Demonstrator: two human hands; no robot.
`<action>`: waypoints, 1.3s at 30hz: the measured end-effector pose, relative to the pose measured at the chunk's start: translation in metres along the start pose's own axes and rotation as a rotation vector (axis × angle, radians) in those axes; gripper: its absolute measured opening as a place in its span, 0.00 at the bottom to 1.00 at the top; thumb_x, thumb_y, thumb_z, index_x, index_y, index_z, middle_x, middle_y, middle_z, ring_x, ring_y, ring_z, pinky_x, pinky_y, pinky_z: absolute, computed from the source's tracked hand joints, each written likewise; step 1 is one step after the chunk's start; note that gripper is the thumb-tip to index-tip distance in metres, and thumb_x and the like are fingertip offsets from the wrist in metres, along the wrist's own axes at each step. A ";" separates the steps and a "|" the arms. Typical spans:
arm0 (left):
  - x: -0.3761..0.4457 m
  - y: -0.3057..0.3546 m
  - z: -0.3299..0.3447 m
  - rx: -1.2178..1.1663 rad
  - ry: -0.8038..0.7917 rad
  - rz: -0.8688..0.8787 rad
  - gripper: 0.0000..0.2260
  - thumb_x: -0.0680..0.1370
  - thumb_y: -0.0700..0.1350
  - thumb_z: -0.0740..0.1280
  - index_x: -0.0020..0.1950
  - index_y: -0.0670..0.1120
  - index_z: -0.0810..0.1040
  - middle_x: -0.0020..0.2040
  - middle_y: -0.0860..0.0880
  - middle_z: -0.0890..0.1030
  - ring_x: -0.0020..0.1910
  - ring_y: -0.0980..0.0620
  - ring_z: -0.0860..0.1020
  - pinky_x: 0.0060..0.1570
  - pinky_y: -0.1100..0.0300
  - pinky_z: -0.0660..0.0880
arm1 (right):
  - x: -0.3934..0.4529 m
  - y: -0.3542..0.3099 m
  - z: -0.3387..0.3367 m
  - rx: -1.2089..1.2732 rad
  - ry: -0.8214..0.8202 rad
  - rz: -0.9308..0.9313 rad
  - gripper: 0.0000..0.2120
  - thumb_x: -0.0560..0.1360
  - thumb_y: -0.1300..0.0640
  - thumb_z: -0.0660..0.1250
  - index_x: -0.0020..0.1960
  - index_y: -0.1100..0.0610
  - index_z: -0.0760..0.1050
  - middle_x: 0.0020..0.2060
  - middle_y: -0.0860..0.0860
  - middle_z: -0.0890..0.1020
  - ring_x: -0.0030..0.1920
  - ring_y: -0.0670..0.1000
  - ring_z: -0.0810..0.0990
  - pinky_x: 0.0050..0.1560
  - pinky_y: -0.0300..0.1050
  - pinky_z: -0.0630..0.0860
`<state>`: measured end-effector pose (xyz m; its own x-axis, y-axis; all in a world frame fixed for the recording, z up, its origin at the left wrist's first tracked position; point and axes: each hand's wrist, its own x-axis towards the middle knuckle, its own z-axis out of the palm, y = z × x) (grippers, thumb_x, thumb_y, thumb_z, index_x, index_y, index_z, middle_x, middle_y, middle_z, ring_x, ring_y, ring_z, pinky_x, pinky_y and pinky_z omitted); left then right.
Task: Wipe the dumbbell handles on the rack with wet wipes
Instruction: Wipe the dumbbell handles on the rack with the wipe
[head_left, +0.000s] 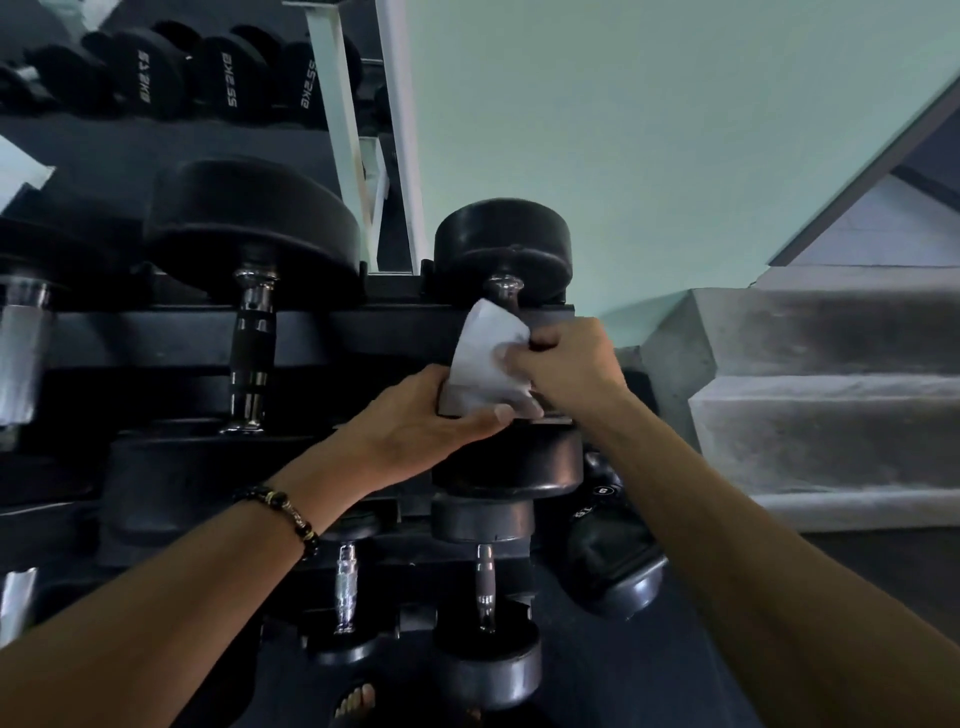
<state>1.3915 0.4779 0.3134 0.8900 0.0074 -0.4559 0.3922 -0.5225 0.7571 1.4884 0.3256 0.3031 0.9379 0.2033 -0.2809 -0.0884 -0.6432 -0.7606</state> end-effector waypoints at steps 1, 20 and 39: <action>0.000 0.001 0.000 -0.001 0.009 0.013 0.19 0.70 0.67 0.69 0.54 0.59 0.75 0.53 0.56 0.81 0.53 0.57 0.79 0.57 0.53 0.77 | 0.006 -0.004 0.004 0.085 0.086 0.010 0.15 0.70 0.55 0.75 0.28 0.57 0.74 0.25 0.52 0.76 0.29 0.49 0.72 0.32 0.44 0.71; 0.007 -0.010 -0.001 0.028 0.028 0.011 0.30 0.69 0.69 0.68 0.64 0.55 0.72 0.56 0.58 0.79 0.53 0.60 0.77 0.53 0.61 0.76 | -0.016 0.012 -0.011 -0.153 -0.086 -0.277 0.17 0.72 0.50 0.74 0.61 0.49 0.81 0.34 0.39 0.82 0.36 0.38 0.79 0.41 0.35 0.74; -0.001 -0.013 0.016 -0.003 0.104 -0.009 0.26 0.67 0.75 0.61 0.48 0.54 0.75 0.36 0.59 0.79 0.35 0.62 0.77 0.35 0.63 0.69 | -0.005 0.002 -0.011 -0.225 0.086 -0.544 0.10 0.77 0.64 0.67 0.53 0.55 0.85 0.27 0.41 0.80 0.30 0.35 0.77 0.36 0.33 0.73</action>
<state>1.3822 0.4704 0.2965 0.9058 0.1010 -0.4114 0.4007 -0.5192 0.7549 1.4873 0.3154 0.3094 0.8535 0.4926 0.1700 0.4766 -0.6061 -0.6368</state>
